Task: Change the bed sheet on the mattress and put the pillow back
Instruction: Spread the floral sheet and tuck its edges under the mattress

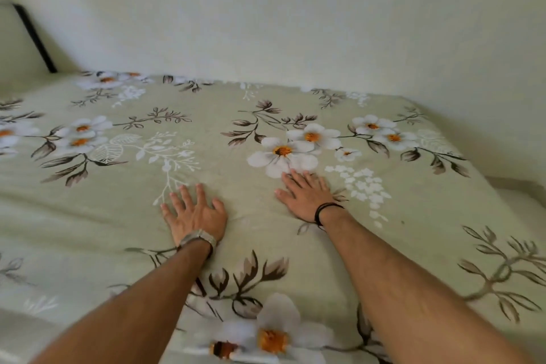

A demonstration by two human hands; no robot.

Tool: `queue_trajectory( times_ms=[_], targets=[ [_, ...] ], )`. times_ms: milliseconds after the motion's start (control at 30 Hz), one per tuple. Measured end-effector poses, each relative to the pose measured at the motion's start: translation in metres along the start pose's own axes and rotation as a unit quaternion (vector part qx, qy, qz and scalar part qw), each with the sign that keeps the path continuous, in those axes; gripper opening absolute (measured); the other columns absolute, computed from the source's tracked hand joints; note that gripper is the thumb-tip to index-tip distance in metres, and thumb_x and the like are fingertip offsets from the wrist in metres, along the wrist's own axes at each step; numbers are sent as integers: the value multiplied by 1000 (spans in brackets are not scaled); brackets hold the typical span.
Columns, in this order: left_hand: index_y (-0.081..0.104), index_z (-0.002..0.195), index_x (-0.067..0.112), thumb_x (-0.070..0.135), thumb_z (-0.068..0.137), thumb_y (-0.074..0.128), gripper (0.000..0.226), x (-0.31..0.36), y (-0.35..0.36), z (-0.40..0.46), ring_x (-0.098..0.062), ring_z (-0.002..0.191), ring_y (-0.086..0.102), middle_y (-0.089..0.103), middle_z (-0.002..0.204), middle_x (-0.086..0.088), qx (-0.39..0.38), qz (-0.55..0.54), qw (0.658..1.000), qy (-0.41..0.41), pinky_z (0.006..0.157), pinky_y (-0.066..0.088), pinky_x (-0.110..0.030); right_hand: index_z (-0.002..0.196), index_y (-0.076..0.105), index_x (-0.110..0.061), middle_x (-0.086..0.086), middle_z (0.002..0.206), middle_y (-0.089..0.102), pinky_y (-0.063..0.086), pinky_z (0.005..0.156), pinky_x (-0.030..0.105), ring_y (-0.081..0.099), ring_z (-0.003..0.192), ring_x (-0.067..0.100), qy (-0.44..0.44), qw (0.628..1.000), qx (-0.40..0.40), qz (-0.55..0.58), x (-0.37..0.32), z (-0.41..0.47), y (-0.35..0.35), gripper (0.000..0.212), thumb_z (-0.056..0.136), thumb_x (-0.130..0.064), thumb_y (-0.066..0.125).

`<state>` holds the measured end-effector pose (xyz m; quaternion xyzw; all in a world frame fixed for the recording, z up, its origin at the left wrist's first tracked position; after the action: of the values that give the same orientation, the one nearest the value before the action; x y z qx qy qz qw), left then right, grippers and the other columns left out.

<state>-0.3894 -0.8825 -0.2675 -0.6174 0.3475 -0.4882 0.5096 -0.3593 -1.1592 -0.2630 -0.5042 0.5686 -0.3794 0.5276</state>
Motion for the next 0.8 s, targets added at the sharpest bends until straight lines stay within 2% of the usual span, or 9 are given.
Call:
queue_trajectory(
  times_ms=[233, 300, 367, 433, 500, 567, 633, 700, 800],
  targets=[
    [5, 162, 34, 66, 96, 14, 73, -20, -7, -78, -30, 158, -1, -3, 172, -2, -84, 47, 993, 74, 123, -4, -59, 163, 0, -40, -13, 171, -9, -5, 126, 51, -8, 158, 18, -15, 1000, -10, -6, -1, -157, 18, 75, 98, -75, 14],
    [20, 160, 31, 59, 96, 15, 70, -29, -14, -110, -35, 154, 16, 12, 170, -7, -99, 88, 988, 81, 121, 12, -60, 163, 2, -39, -9, 172, -3, 3, 127, 50, 1, 159, 21, -31, 998, 54, -12, 1, -200, 14, 73, 100, -71, 18],
    [47, 143, 23, 52, 89, 15, 69, -21, -33, -126, -40, 135, 44, 42, 153, -14, -88, 132, 980, 117, 110, 35, -59, 163, 3, -39, -6, 172, 3, 12, 126, 51, 9, 158, 23, -35, 991, 128, -4, 5, -233, 8, 72, 101, -70, 22],
    [53, 134, 24, 59, 87, 15, 69, 11, -41, -144, -35, 123, 53, 52, 141, -8, -67, 90, 969, 221, 103, 43, -55, 161, 3, -46, -9, 172, 4, 11, 125, 56, 8, 158, 22, -65, 984, 162, -44, 6, -259, 17, 72, 98, -78, 18],
    [36, 150, 40, 68, 92, 18, 67, 35, -18, -180, -29, 142, 40, 39, 155, 5, -70, 55, 942, 324, 115, 28, -59, 159, 5, -51, -14, 171, 9, 8, 124, 58, 12, 158, 19, -102, 975, 176, -91, 1, -273, 34, 70, 97, -80, 20],
    [29, 154, 43, 68, 96, 26, 64, 35, 2, -212, -27, 147, 32, 32, 161, 5, -8, 64, 937, 343, 118, 16, -60, 158, 19, -52, -16, 168, 22, 13, 124, 56, 22, 155, 15, -96, 969, 215, -68, 1, -283, 40, 61, 101, -72, 28],
    [44, 144, 32, 58, 94, 41, 57, 22, -1, -235, -26, 132, 46, 46, 147, 0, 77, 28, 941, 328, 113, 29, -54, 147, 48, -48, -15, 155, 48, 25, 120, 51, 42, 143, 12, -82, 959, 272, 7, -2, -295, 39, 48, 102, -61, 38],
    [49, 133, 25, 47, 90, 52, 48, 16, -9, -261, -24, 117, 51, 51, 135, -1, 130, -28, 922, 364, 103, 41, -47, 117, 73, -35, -8, 120, 74, 47, 101, 44, 64, 111, 13, -71, 935, 334, 97, -5, -311, 19, 34, 102, -49, 47],
    [54, 112, 27, 39, 90, 53, 24, 14, 15, -285, -17, 91, 57, 61, 106, 3, 76, -55, 899, 427, 84, 50, -38, 97, 73, -26, -4, 80, 74, 56, 63, 31, 69, 72, 11, 59, 860, 410, 298, 30, -329, -8, 27, 101, -42, 52]
  ],
)
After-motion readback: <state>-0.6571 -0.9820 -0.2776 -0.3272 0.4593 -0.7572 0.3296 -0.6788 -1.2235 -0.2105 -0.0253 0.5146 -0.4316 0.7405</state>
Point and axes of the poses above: each hand's wrist, its own z-axis towards the middle knuckle, its own y-axis out of the palm, x = y × z, the point moved 9 cm from there along z, towards the middle knuckle
